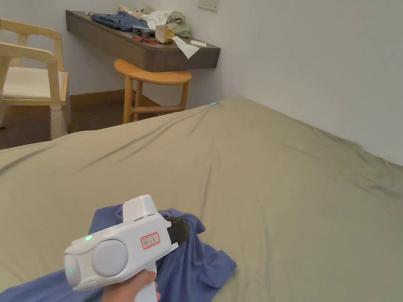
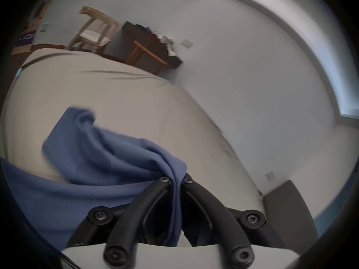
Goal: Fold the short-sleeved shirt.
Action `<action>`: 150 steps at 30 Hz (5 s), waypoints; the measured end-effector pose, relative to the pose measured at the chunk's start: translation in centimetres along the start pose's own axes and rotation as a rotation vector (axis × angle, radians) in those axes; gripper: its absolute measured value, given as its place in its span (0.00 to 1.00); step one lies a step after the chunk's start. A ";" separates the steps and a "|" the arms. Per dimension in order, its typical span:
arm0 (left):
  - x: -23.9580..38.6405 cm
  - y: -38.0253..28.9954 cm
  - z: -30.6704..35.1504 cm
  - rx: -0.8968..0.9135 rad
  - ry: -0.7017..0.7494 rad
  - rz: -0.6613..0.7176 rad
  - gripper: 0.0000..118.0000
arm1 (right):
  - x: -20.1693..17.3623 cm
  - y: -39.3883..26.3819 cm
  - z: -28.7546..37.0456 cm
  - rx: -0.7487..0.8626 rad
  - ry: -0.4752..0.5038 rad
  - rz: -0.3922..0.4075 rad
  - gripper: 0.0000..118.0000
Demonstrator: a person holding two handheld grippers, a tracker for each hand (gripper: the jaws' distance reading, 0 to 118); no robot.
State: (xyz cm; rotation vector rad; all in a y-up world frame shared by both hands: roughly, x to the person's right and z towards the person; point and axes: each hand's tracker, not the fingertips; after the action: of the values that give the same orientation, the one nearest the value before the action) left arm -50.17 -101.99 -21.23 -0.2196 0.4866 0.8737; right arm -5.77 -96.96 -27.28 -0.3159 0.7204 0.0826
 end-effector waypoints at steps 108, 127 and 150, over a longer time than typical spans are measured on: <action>11.2 -20.5 -9.3 -0.546 -0.054 -0.614 0.03 | 31.7 -11.5 -1.5 -0.704 -0.467 -0.175 0.79; 19.7 -14.0 -3.9 -0.479 -0.152 -0.716 0.03 | 28.8 0.1 6.4 -0.444 -0.377 -0.251 0.06; 44.0 11.8 -3.3 0.143 -0.143 -0.793 0.03 | 34.2 32.9 6.5 0.053 -0.523 -0.243 0.06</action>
State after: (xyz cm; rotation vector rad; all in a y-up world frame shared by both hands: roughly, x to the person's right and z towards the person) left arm -36.58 -65.95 -45.70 -0.1943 0.2845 0.0772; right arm 18.07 -64.86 -53.68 -0.3114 0.1628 -0.0839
